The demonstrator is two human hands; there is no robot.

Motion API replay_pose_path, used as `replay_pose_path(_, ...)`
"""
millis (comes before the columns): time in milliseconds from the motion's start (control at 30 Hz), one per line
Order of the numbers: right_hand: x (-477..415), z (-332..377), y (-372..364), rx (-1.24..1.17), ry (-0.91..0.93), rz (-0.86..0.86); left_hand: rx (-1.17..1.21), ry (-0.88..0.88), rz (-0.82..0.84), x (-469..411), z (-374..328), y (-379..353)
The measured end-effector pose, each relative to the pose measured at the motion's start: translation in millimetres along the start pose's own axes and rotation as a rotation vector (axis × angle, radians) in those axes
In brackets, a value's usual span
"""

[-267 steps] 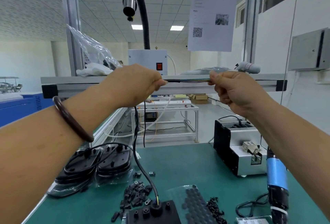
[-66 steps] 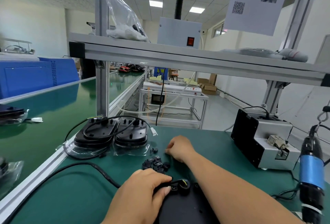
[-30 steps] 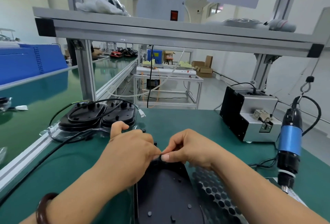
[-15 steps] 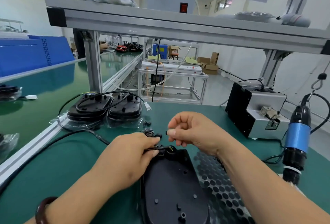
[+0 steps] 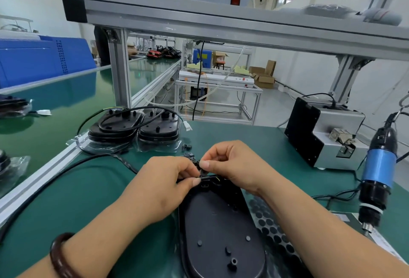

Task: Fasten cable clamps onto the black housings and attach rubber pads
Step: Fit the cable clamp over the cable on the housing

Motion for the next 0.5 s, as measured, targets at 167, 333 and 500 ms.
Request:
replay_pose_path(167,-0.4,-3.8,-0.2,-0.015,-0.018,-0.010,-0.014,-0.012,-0.012,0.5,-1.2,0.0)
replay_pose_path(333,-2.8,-6.4,-1.7,-0.032,-0.021,0.007,-0.021,-0.042,-0.031,1.5,-3.9,1.0)
replay_pose_path(500,-2.9,-6.9,-3.8,-0.114,-0.035,0.056,-0.022,-0.043,-0.044,2.8,-4.3,-0.1)
Point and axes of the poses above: each hand's wrist, its own x-axis away from the middle knuckle, its own y-axis out of the back of the hand, z = x × y, the point moved 7 cm from there along -x, towards the middle knuckle, and after that the axes turned 9 degrees about z, right-handed, at the moved point
